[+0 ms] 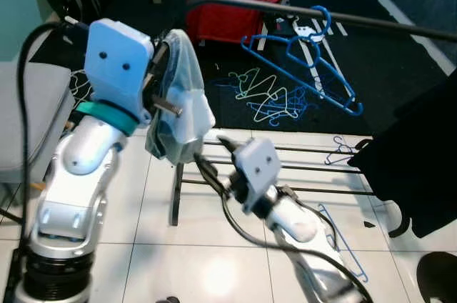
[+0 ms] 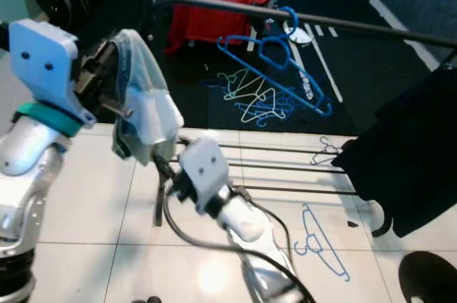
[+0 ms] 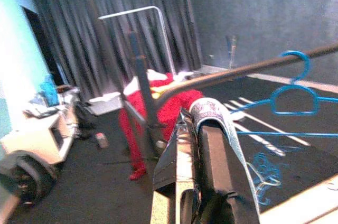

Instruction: Hang hanger

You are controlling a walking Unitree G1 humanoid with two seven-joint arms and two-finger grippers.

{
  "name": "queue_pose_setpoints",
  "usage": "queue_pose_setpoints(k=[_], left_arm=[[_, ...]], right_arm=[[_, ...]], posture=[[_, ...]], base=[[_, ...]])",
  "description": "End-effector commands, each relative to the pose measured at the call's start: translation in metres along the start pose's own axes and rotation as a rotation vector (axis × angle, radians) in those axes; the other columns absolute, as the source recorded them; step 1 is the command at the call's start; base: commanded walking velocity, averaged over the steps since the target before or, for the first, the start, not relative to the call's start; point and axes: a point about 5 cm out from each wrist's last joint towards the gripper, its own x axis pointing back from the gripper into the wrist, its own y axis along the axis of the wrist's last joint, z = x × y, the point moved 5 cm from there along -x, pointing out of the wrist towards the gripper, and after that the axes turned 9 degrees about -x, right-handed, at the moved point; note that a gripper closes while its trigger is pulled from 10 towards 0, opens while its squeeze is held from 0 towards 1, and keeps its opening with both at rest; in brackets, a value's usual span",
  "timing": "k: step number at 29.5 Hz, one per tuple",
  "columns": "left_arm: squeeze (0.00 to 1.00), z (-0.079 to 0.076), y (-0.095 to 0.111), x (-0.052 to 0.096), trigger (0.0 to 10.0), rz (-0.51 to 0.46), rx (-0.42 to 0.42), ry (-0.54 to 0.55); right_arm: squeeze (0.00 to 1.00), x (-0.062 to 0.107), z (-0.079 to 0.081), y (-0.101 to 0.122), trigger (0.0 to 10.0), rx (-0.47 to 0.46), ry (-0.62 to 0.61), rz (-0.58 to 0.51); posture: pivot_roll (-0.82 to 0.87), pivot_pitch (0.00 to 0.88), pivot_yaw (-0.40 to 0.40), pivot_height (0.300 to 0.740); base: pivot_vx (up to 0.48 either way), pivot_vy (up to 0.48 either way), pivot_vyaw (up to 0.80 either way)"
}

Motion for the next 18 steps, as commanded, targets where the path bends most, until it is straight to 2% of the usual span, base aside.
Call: queue_pose_setpoints(k=[1,2,3,6,9,10,13,14,15,16,17,18], left_arm=[[0.0,-0.004,0.007,0.002,10.0,-0.019,0.029,-0.011],[0.0,-0.007,0.007,0.002,10.0,-0.019,0.032,-0.016],[0.0,-0.007,0.007,0.002,10.0,-0.019,0.032,-0.016],[0.0,-0.01,0.004,0.003,10.0,-0.019,0.025,-0.019],[0.0,-0.011,0.004,0.003,10.0,-0.018,0.03,-0.021],[0.0,-0.013,0.005,0.003,10.0,-0.018,0.039,-0.025],[0.0,-0.017,0.006,0.002,10.0,-0.022,0.05,-0.033],[0.0,-0.02,0.009,0.002,10.0,-0.022,0.067,-0.043],[0.0,-0.02,0.009,0.002,10.0,-0.022,0.067,-0.043],[0.0,-0.022,0.011,0.002,10.0,-0.025,0.079,-0.052],[0.0,-0.023,0.012,0.002,10.0,-0.023,0.09,-0.057],[0.0,-0.023,0.012,0.002,10.0,-0.023,0.09,-0.057]], right_arm=[[1.0,-0.011,0.001,-0.005,10.0,0.001,-0.017,-0.009],[1.0,-0.018,0.002,-0.003,10.0,-0.014,-0.018,-0.025],[1.0,-0.018,0.002,-0.003,10.0,-0.014,-0.018,-0.025],[1.0,-0.028,0.018,0.004,10.0,-0.058,0.06,-0.048],[1.0,-0.029,0.025,0.005,10.0,-0.073,0.094,-0.049],[1.0,-0.029,0.032,0.005,10.0,-0.103,0.132,-0.047],[1.0,-0.03,0.036,0.002,10.0,-0.105,0.148,-0.027],[0.0,-0.034,0.032,-0.008,10.0,-0.062,0.115,0.019],[0.0,-0.034,0.032,-0.008,10.0,-0.062,0.115,0.019],[0.0,-0.037,0.024,-0.016,10.0,-0.001,0.058,0.056],[0.0,-0.043,0.007,-0.027,9.9,0.11,-0.048,0.1],[0.0,-0.043,0.007,-0.027,9.9,0.11,-0.048,0.1]], posture=[[-0.03,0.068,-0.001,0.74],[-0.02,0.069,-0.005,0.74],[-0.02,0.069,-0.005,0.74],[-0.02,0.072,-0.017,0.74],[-0.02,0.072,-0.017,0.74],[-0.02,0.075,-0.016,0.74],[-0.02,0.078,-0.013,0.74],[-0.02,0.079,-0.01,0.74],[-0.02,0.079,-0.01,0.74],[-0.02,0.082,-0.006,0.74],[-0.02,0.083,-0.004,0.74],[-0.02,0.083,-0.004,0.74]], base=[[0.0,0.0,0.0],[0.0,0.0,0.0],[0.0,0.0,0.0],[0.0,0.0,0.0],[0.0,0.0,0.0],[0.0,0.0,0.0],[0.0,0.0,0.0],[0.0,0.0,0.0],[0.0,0.0,0.0],[0.0,0.0,0.0],[0.0,0.0,0.0],[0.0,0.0,0.0]])
